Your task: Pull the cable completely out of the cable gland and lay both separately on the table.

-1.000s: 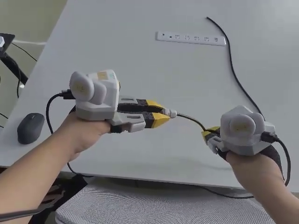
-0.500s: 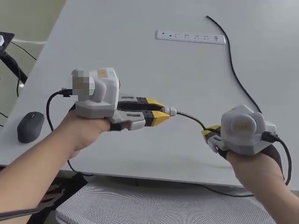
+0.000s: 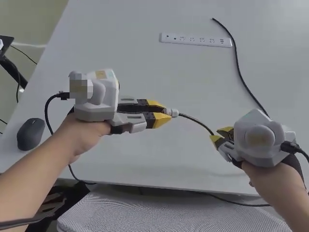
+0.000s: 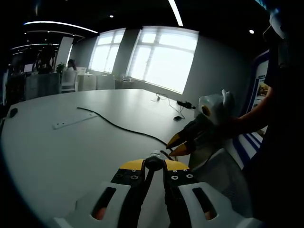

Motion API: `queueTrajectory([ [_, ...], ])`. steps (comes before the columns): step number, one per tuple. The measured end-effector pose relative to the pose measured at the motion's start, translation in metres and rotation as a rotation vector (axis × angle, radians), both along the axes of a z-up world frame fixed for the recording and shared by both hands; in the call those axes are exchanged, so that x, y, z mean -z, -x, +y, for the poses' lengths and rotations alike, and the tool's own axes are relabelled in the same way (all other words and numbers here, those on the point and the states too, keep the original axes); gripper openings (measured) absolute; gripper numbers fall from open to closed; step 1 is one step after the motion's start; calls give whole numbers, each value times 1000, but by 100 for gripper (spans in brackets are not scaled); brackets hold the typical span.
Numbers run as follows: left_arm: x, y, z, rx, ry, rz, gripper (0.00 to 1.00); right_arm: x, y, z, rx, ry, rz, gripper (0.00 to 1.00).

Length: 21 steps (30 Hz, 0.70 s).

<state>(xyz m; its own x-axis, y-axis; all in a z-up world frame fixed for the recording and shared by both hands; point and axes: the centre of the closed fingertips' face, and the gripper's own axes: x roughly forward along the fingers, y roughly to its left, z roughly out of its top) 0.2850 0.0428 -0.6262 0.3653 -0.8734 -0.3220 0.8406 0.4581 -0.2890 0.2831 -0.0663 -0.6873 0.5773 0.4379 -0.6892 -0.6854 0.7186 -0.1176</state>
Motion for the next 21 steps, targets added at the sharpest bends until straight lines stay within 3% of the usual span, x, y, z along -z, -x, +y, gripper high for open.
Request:
queueTrajectory([
  [2,1,0,2,-3,-5,0,15,-12,0,7,-41,2,-36,10],
  [7,0,0,3,-5,-6,-1,15,-33,1,30,-119,-12,-68,12],
  [11,0,1,4,0,-7,-2,15,-46,-3,50,-192,14,-119,12],
  [15,-1,1,5,-1,-8,-7,15,-47,-3,68,-271,49,-150,13],
  [21,-2,4,6,5,-16,-12,15,-46,-3,82,-320,62,-167,12],
])
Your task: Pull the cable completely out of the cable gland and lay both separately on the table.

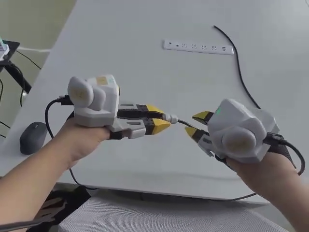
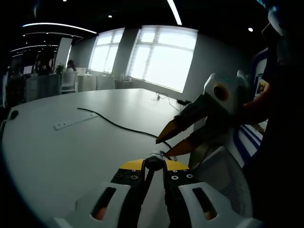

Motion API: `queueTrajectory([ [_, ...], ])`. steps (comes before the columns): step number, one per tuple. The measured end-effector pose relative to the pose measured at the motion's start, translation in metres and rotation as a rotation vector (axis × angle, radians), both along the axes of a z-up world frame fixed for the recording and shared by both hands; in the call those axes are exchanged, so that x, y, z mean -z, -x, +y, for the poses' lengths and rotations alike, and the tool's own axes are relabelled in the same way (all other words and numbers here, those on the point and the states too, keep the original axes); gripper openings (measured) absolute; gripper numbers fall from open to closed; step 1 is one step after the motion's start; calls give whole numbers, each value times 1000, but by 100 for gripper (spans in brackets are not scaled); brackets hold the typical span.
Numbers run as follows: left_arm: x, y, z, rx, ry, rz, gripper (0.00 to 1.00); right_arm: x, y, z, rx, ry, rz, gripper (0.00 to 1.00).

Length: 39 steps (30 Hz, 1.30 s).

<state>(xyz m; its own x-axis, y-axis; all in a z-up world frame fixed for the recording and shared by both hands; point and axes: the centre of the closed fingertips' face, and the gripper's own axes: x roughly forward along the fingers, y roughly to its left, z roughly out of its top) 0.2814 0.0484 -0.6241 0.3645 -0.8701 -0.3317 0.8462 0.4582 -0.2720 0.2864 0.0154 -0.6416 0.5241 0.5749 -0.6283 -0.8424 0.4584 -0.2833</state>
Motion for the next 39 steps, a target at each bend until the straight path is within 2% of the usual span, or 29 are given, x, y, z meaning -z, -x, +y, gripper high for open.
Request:
queueTrajectory([
  [7,-1,2,-2,4,1,-2,15,1,2,15,-54,21,-17,9],
  [17,0,5,-3,6,1,-3,15,4,3,14,-63,54,-34,1],
  [24,1,5,-3,8,-3,-5,15,4,4,14,-46,41,-24,0],
  [32,1,5,-5,10,-3,-5,15,8,0,9,-1,16,12,0],
  [39,-1,2,-3,4,4,-5,15,16,-5,-5,61,1,51,0],
])
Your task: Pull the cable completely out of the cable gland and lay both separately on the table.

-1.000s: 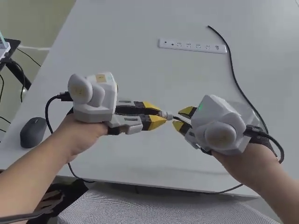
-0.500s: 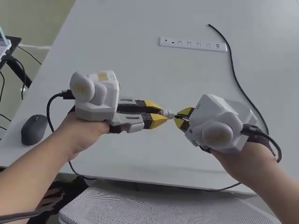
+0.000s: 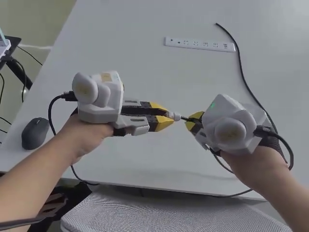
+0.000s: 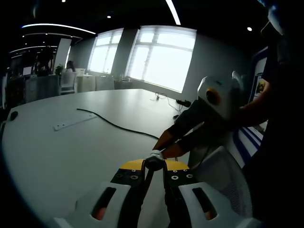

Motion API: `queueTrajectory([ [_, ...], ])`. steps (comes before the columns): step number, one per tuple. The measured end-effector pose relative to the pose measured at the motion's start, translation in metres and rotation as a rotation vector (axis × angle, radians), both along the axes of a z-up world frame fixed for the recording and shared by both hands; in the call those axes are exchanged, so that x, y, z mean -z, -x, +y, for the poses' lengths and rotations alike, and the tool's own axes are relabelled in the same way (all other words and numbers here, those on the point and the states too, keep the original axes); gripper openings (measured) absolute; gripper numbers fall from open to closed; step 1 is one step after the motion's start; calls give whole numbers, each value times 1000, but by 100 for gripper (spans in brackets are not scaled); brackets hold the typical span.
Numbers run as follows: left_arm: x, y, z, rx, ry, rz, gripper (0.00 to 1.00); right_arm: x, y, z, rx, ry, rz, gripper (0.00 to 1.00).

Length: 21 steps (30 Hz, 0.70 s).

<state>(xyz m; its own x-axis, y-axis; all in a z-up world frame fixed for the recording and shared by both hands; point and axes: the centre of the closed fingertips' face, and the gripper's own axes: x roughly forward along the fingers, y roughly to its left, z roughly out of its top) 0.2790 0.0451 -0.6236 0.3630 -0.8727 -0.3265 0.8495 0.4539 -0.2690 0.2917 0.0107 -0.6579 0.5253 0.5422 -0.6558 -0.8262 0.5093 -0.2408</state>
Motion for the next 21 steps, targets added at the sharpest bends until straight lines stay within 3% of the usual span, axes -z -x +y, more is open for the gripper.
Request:
queueTrajectory([
  [15,-2,-1,2,-4,11,0,15,20,-8,-30,167,-70,102,0],
  [19,-3,0,4,-8,15,-1,15,28,-8,-37,262,-101,152,0],
  [21,-3,0,6,-12,16,-3,15,31,-9,-42,283,-104,154,0],
])
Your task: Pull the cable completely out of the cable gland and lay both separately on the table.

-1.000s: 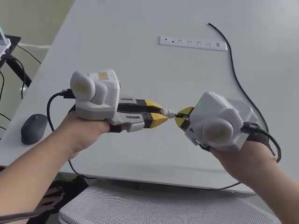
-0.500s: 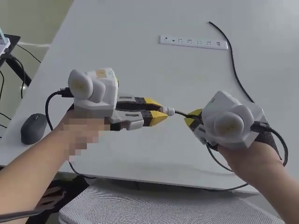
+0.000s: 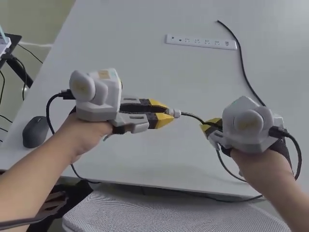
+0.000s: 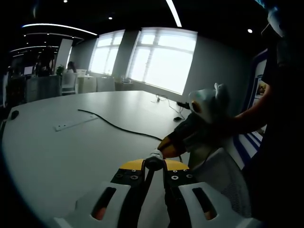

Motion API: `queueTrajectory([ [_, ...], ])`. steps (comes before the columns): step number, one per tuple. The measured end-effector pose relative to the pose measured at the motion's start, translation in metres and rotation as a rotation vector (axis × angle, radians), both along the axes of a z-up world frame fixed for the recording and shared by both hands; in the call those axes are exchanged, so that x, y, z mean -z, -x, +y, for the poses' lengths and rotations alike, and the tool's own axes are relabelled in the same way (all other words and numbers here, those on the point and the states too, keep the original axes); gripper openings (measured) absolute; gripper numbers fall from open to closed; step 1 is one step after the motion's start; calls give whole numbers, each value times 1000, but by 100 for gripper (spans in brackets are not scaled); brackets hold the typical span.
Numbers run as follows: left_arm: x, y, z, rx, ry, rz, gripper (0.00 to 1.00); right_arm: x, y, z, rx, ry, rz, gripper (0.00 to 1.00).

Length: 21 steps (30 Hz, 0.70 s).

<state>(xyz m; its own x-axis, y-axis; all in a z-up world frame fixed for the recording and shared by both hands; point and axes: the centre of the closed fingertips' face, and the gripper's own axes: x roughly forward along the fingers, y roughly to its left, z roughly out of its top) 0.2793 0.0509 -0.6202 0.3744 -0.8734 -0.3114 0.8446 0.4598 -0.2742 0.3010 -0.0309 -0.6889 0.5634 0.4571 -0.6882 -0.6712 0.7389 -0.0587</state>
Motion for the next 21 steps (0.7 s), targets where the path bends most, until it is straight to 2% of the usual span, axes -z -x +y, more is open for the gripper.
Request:
queueTrajectory([
  [6,0,1,3,-3,0,-4,15,11,3,-10,53,-19,31,0],
  [8,-1,2,4,-6,5,-5,15,16,4,-14,120,-67,67,0],
  [10,-2,2,4,-7,9,-5,15,22,4,-20,152,-80,87,0],
  [12,-1,2,5,-6,7,-6,15,26,6,-23,171,-94,109,0],
  [16,-2,0,5,-9,6,-12,15,35,6,-26,183,-91,121,0],
  [18,0,0,5,-5,0,-11,15,37,7,-27,204,-111,139,0],
  [21,1,0,5,-2,-5,-13,15,37,6,-27,203,-108,133,0],
])
